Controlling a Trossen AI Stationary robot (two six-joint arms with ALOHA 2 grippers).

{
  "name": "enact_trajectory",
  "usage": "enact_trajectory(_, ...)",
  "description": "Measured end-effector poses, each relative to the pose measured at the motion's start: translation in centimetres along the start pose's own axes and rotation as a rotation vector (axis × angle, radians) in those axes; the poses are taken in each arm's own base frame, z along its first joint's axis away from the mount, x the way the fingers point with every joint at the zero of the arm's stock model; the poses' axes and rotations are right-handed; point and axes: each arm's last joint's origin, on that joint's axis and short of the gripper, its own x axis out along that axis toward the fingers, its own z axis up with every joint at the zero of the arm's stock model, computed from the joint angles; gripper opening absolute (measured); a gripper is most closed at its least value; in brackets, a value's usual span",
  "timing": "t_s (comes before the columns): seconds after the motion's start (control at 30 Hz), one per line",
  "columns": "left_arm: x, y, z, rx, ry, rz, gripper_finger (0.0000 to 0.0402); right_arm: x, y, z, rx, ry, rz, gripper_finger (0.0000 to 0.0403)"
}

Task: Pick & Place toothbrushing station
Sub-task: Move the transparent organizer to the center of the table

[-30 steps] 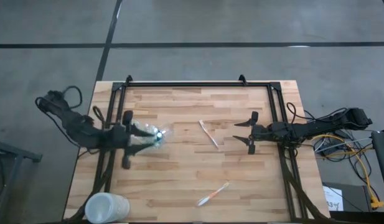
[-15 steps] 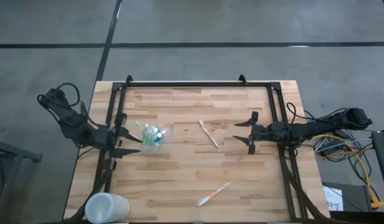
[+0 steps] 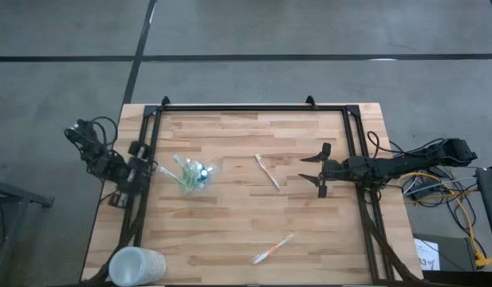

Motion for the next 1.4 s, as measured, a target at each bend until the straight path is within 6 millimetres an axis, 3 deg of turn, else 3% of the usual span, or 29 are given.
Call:
enact_trajectory(0.33, -4.3, -0.3, -4.7, -0.188, -0.005, 0.060, 0.0136, 0.0, 0.0, 0.0, 0.000, 0.000, 0.000, 0.0244)
enact_trajectory(0.8, -5.4, -0.9, -7.7, -0.207, 0.313, 0.031, 0.0136, 0.0, 0.0, 0.0, 0.000, 0.000, 0.000, 0.0244)
enact_trajectory(1.4, -6.3, -1.6, -9.6, -0.296, 0.528, -0.043, 0.0136, 0.0, 0.0, 0.0, 0.000, 0.000, 0.000, 0.0244)
